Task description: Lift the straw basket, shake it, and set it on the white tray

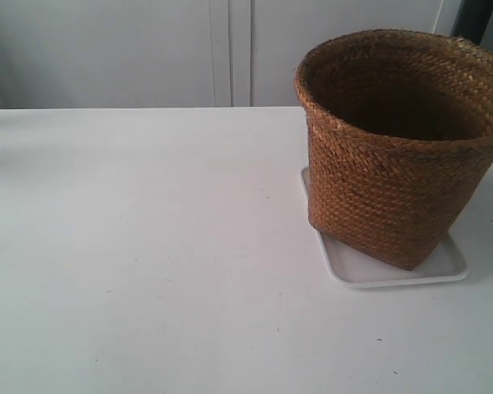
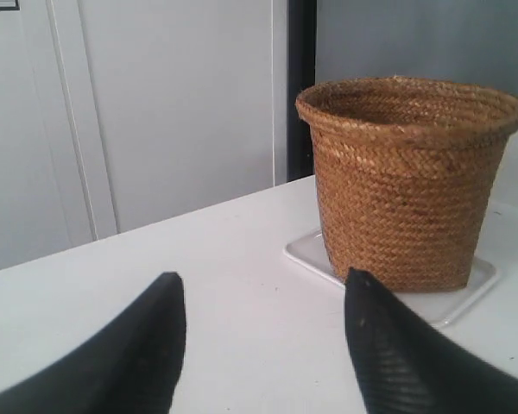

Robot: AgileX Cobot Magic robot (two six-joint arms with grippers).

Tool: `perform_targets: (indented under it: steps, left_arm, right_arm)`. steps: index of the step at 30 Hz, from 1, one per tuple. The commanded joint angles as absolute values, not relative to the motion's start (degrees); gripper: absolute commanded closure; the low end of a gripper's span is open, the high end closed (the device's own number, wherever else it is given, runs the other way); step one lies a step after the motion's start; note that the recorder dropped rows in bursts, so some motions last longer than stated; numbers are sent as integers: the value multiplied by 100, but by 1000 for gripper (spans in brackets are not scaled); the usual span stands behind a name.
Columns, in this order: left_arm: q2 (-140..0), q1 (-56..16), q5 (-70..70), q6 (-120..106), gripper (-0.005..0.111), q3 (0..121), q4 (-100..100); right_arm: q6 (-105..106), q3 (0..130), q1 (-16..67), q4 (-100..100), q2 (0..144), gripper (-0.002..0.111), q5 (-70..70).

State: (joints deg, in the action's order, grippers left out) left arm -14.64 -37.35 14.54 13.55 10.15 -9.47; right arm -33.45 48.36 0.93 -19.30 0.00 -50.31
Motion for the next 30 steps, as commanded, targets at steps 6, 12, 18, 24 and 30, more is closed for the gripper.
perform_targets:
  steps: [6, 12, 18, 24, 30]
  left_arm:
    - [-1368, -3729, 2738, 842, 48, 0, -1009]
    - [-1368, -3729, 2349, 1019, 48, 0, -1032]
    - [-1368, -3729, 1108, 1405, 48, 0, -1032]
    - [-1368, -3729, 628, 1379, 48, 0, -1032]
    - [-1368, -3729, 706, 1595, 48, 0, -830]
  right_arm:
    - [-3298, 4798, 65, -1925, 0, 97, -5398]
    - [-3298, 4798, 65, -1925, 0, 97, -5398]
    - [-3298, 4798, 65, -1925, 0, 97, -5398]
    - [-3298, 4798, 65, -1925, 0, 97, -5398]
    - [-3298, 4798, 65, -1925, 0, 97, -5398]
